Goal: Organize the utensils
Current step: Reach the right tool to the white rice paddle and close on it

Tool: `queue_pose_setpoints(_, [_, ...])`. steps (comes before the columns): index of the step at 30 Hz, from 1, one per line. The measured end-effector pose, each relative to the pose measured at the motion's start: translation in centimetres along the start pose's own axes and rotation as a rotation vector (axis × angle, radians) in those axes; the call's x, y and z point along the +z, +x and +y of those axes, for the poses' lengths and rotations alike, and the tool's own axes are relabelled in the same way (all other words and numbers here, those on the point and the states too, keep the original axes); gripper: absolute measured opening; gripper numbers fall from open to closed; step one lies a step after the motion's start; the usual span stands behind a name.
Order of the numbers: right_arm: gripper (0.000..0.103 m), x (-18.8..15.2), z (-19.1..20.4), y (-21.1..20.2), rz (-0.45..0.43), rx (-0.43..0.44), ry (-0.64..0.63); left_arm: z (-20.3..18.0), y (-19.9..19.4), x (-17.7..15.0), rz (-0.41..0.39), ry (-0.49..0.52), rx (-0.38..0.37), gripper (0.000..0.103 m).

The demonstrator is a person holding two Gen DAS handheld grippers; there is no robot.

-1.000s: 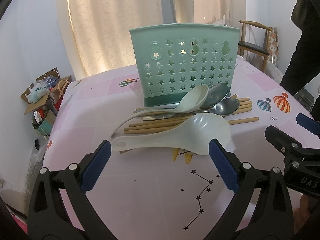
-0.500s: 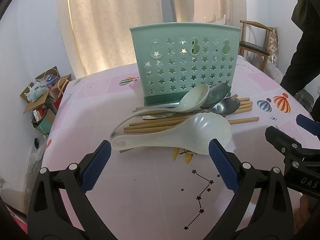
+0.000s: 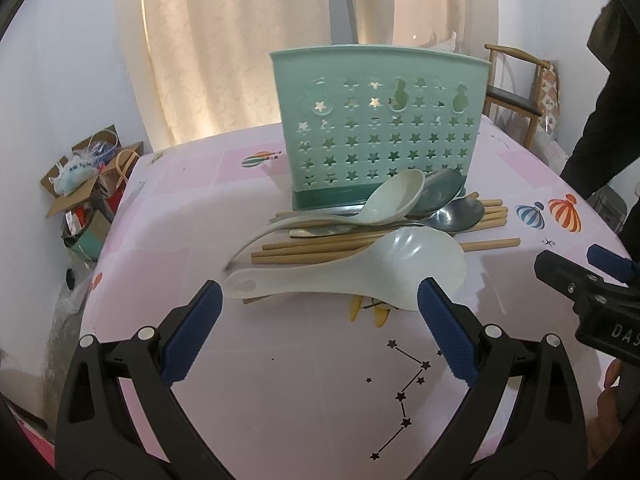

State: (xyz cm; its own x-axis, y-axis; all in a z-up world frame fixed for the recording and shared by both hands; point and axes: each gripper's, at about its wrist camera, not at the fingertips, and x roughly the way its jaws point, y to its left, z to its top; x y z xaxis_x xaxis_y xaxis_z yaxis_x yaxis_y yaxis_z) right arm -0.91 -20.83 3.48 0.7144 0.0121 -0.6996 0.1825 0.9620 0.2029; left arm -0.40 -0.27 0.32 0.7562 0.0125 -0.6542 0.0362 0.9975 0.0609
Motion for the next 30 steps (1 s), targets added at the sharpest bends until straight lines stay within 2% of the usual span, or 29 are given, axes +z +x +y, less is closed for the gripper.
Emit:
queue_pose_setpoints(2, [0.098, 0.2, 0.2, 0.2, 0.020, 0.028, -0.008, 0.4, 0.0, 0.0, 0.002, -0.008, 0.003, 0.094])
queue_pose_setpoints(4, [0.098, 0.4, 0.5, 0.7, 0.071, 0.092, -0.004, 0.7, 0.0, -0.2, 0.012, 0.001, 0.002, 0.094])
queue_pose_setpoints(8, [0.097, 0.7, 0.7, 1.4, 0.120, 0.182, 0.056, 1.8, -0.3, -0.5, 0.022, -0.008, -0.005, 0.094])
queue_pose_setpoints(12, [0.091, 1.1, 1.2, 1.7, 0.146, 0.246, 0.087, 3.7, -0.6, -1.0, 0.029, -0.040, 0.004, 0.093])
queue_pose_setpoints(14, [0.087, 1.4, 1.6, 2.1, 0.170, 0.294, 0.114, 4.7, -0.6, -1.1, 0.035, -0.064, 0.006, 0.085])
queue_pose_setpoints(17, [0.078, 1.5, 1.7, 3.5, 0.226, 0.371, 0.184, 5.9, -0.5, -1.2, 0.045, -0.094, 0.005, 0.081])
queue_pose_setpoints(19, [0.073, 1.4, 1.9, 4.4, 0.256, 0.397, 0.220, 6.4, -0.6, -1.3, 0.045, -0.106, 0.004, 0.080])
queue_pose_setpoints(21, [0.072, 1.6, 2.5, 4.7, 0.233, 0.374, 0.193, 6.6, -0.6, -1.2, 0.045, -0.113, 0.003, 0.080])
queue_pose_setpoints(25, [0.064, 1.6, 3.1, 5.4, 0.242, 0.424, 0.215, 7.6, -0.8, -0.9, 0.047, -0.167, -0.032, 0.080])
queue_pose_setpoints(27, [0.058, 2.0, 3.1, 5.4, 0.248, 0.438, 0.233, 7.8, -0.8, -0.8, 0.037, -0.163, -0.020, 0.080])
queue_pose_setpoints(30, [0.042, 1.6, 3.0, 5.8, 0.266, 0.474, 0.266, 8.0, -0.6, -0.6, 0.035, -0.157, -0.011, 0.080])
